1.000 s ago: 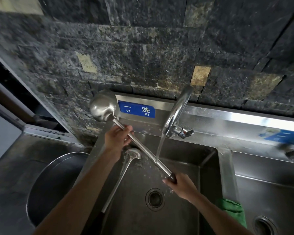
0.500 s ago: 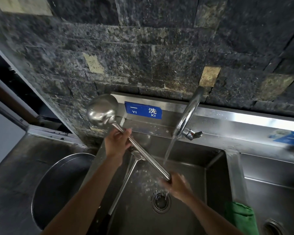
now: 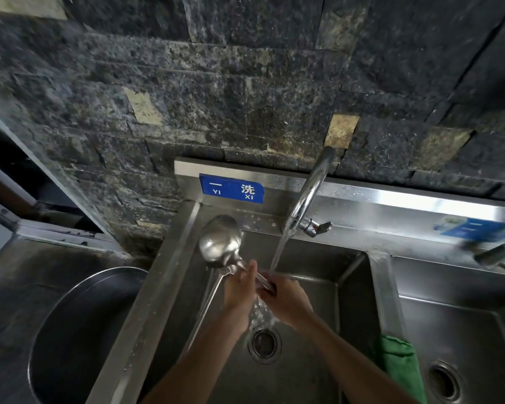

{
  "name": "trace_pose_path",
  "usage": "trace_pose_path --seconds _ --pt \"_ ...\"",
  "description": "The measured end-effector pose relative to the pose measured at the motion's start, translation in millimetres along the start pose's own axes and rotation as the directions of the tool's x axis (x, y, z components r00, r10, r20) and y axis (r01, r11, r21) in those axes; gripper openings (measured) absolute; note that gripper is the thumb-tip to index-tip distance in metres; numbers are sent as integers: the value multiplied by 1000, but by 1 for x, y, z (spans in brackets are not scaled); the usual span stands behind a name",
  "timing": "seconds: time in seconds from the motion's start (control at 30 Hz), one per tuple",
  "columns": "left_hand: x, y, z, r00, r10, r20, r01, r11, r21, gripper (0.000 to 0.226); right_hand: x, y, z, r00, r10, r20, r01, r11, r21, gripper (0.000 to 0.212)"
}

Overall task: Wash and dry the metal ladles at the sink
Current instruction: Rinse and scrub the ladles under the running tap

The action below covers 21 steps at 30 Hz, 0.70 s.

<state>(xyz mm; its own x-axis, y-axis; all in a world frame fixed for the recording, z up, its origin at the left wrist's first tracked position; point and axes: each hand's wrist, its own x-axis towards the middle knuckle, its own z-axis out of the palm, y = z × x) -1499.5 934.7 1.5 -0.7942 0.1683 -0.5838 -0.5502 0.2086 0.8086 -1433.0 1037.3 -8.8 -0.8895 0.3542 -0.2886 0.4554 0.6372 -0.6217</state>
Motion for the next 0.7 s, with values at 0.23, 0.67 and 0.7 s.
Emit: trace_pose_path --seconds 0.23,0.67,0.7 --pt "-10 9 -15 985 2 175 -21 994 106 37 -15 -5 -1 996 -49 -78 43 997 -71 42" --pt "13 -3 -18 887 445 122 -407 630 661 55 -62 23 -6 980 176 -90 -189 966 -174 41" --pt "17 -7 -10 877 449 170 -437 601 669 54 -68 26 -7 981 170 -92 -185 966 -182 41"
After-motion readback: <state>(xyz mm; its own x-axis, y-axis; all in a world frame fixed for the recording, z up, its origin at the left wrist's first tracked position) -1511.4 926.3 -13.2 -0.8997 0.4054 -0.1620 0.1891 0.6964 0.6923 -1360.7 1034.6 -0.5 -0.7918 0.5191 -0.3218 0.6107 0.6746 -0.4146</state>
